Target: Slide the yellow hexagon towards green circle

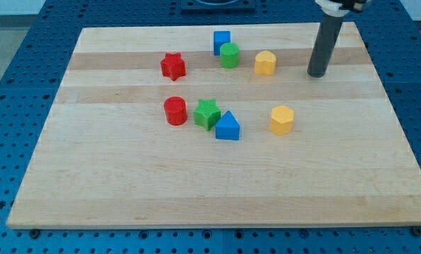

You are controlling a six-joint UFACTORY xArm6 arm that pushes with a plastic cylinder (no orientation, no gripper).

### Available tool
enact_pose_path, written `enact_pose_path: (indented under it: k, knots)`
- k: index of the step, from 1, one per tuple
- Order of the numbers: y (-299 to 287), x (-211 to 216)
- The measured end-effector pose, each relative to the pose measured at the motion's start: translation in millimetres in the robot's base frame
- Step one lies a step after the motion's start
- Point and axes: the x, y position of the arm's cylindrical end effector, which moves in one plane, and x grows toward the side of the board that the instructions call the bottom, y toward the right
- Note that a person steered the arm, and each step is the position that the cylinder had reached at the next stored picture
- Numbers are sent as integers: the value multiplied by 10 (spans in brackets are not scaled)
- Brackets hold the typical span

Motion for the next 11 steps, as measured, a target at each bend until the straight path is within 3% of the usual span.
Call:
enact_pose_path:
  k: [2,6,11]
  knots:
    - [0,141]
    - [-104,1244]
    - [-912,1146]
